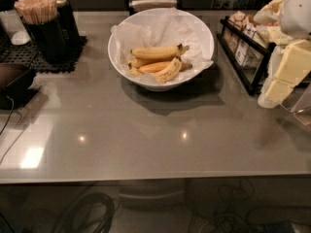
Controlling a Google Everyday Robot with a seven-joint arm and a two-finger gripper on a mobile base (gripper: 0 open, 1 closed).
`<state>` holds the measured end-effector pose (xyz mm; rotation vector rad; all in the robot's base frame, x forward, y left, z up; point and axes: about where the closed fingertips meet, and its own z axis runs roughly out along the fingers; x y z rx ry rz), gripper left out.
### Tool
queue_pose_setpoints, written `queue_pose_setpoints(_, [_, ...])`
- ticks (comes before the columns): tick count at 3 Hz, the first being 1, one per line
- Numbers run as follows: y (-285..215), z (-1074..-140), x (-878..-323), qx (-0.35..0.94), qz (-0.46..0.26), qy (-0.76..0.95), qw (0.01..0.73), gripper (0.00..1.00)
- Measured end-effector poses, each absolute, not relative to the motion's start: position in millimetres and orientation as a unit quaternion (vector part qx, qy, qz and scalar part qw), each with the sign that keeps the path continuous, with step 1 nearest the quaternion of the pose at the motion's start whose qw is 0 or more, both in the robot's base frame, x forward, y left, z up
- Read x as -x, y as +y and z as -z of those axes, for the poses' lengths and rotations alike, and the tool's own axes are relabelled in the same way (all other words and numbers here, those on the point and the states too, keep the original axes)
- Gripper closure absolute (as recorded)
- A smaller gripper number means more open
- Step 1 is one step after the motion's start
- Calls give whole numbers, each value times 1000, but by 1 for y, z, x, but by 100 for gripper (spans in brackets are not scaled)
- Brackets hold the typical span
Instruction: Pick banana from white bowl
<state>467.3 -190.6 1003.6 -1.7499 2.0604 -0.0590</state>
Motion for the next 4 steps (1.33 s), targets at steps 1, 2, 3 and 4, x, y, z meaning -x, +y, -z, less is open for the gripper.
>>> queue_pose_setpoints(1, [-148, -1028, -504, 672, -25, 692, 263, 0])
queue_pose_setpoints(2, [-144, -1052, -512, 670, -17, 683, 292, 0])
queue_pose_setpoints(3, [-144, -1051, -512, 668, -19, 683, 294, 0])
queue_pose_setpoints(4, [-134, -1054, -534, 672, -24, 674, 305, 0])
